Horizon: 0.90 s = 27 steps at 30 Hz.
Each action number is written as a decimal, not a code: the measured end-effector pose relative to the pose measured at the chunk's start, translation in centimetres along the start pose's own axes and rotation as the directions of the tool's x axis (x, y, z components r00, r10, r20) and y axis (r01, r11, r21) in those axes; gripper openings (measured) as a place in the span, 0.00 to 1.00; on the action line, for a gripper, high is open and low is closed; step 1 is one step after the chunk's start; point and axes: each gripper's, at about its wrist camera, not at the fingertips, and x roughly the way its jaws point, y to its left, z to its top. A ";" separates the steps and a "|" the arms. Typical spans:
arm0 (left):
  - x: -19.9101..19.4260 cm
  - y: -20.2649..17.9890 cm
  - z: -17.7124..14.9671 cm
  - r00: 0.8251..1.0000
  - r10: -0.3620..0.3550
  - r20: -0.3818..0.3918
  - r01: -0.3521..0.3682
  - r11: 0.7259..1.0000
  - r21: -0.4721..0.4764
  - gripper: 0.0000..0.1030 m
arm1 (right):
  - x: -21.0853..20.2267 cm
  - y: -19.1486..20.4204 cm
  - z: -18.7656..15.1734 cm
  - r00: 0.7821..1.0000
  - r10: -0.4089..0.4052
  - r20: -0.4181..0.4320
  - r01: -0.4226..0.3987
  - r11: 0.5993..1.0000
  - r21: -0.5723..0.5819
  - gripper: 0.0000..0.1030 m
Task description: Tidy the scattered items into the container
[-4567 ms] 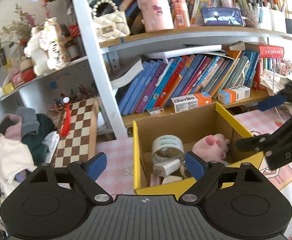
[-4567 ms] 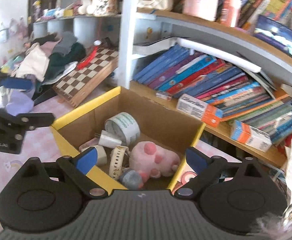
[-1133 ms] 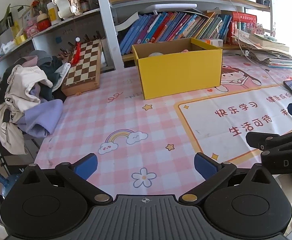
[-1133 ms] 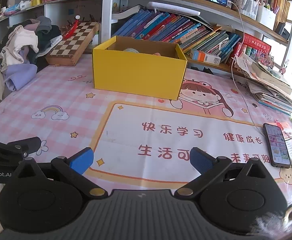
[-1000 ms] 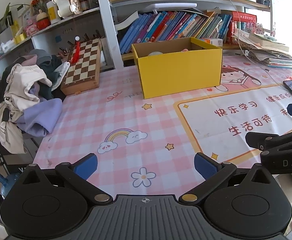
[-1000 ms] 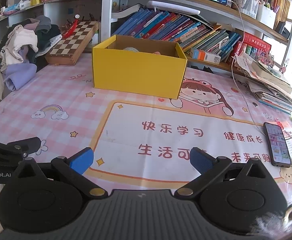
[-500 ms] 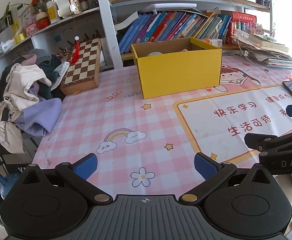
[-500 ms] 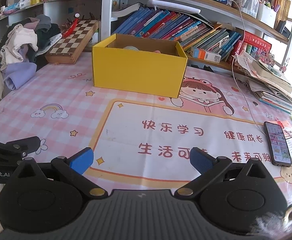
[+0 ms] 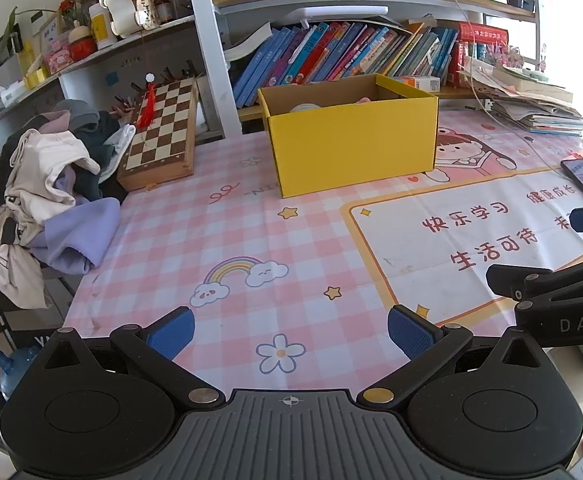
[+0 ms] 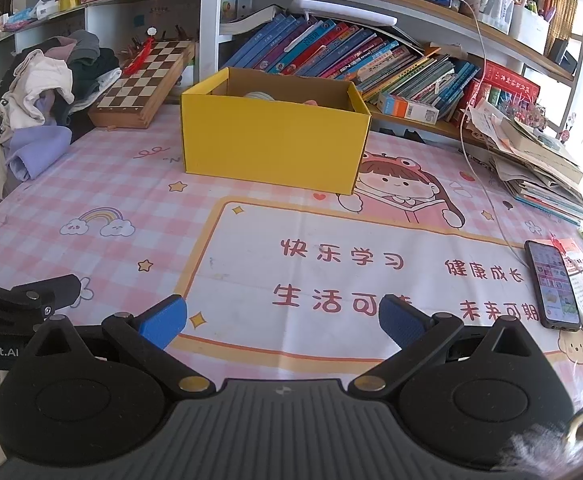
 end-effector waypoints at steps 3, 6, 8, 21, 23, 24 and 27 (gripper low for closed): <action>-0.1 0.0 0.0 1.000 0.000 0.000 0.000 1.000 -0.001 1.00 | -0.1 -0.1 0.0 1.000 0.000 0.001 0.000 1.000 0.000 1.00; -0.1 -0.1 -0.1 1.000 0.001 0.000 -0.001 1.000 0.000 1.00 | -0.2 -0.2 -0.1 1.000 0.000 0.001 0.000 1.000 -0.001 1.00; -0.1 -0.3 0.0 1.000 0.002 0.000 -0.002 1.000 -0.001 1.00 | -0.2 0.1 -0.1 1.000 -0.002 0.001 0.002 1.000 0.001 1.00; -0.2 0.1 -0.1 1.000 -0.001 0.001 0.001 1.000 -0.003 1.00 | -0.3 0.3 -0.1 1.000 -0.003 0.000 0.003 1.000 0.002 1.00; -0.2 0.1 -0.1 1.000 -0.003 0.002 0.003 1.000 -0.003 1.00 | -0.3 0.3 -0.1 1.000 -0.004 0.000 0.004 1.000 0.000 1.00; -0.2 0.1 -0.2 1.000 -0.003 0.003 0.003 1.000 -0.003 1.00 | -0.3 0.1 -0.1 1.000 -0.001 0.000 0.001 1.000 -0.001 1.00; -0.1 0.1 -0.3 1.000 -0.002 0.002 0.002 1.000 0.003 1.00 | -0.2 0.0 -0.1 1.000 0.000 -0.002 0.000 1.000 -0.001 1.00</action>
